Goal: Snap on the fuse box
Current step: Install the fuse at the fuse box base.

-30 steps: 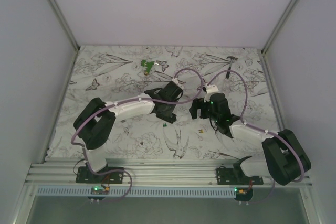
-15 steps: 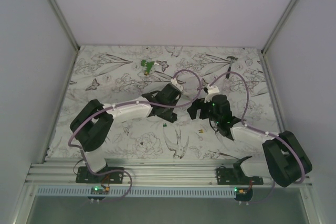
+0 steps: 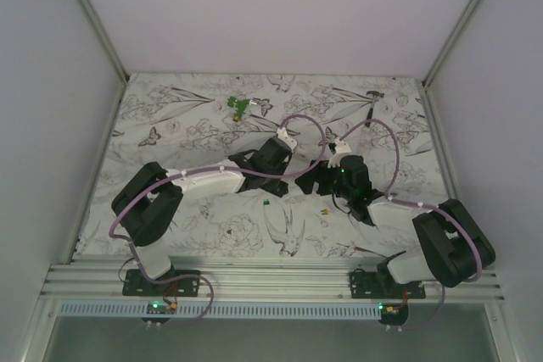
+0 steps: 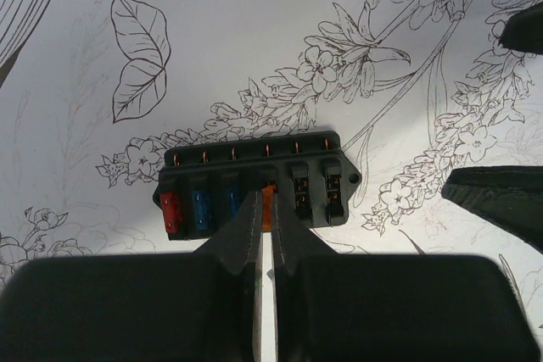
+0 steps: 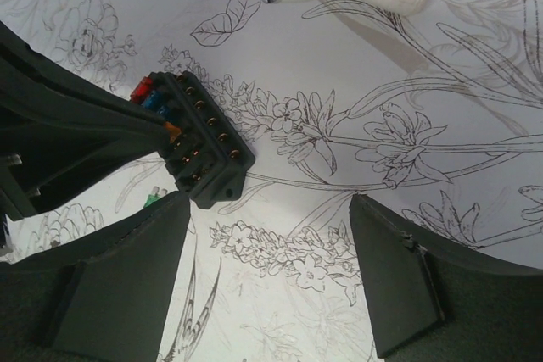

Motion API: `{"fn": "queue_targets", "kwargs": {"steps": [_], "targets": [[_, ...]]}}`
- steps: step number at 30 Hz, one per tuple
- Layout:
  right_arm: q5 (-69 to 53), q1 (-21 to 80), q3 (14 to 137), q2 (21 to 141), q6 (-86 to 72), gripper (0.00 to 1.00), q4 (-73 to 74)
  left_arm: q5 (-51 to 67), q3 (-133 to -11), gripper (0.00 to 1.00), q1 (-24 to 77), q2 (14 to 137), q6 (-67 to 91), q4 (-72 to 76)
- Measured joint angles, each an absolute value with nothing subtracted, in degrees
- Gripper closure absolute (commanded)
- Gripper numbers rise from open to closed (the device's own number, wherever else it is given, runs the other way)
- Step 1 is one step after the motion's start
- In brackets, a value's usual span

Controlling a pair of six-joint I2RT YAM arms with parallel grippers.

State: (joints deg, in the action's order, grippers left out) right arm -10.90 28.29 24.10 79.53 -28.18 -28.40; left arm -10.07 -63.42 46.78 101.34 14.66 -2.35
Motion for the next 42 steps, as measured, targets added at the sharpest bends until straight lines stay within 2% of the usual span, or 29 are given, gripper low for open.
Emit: {"fn": "queue_targets", "kwargs": {"steps": [5, 9, 27, 42], "targets": [[-12.4, 28.3, 24.1, 81.3, -30.0, 0.34, -29.8, -10.2, -63.2, 1.00, 46.8, 101.3, 14.3, -2.1], [-14.0, 28.3, 24.1, 84.1, -32.0, 0.39, -31.3, -10.4, -62.9, 1.00, 46.9, 101.1, 14.3, -1.8], [-16.4, 31.3, 26.5, 91.5, -36.5, 0.47, -35.9, -12.1, -62.5, 1.00, 46.9, 100.7, 19.7, -2.6], [-17.1, 32.9, 27.5, 94.7, -38.2, 0.55, -37.5, -19.4, -61.3, 1.00, 50.2, 100.6, 21.4, -0.9]]}}
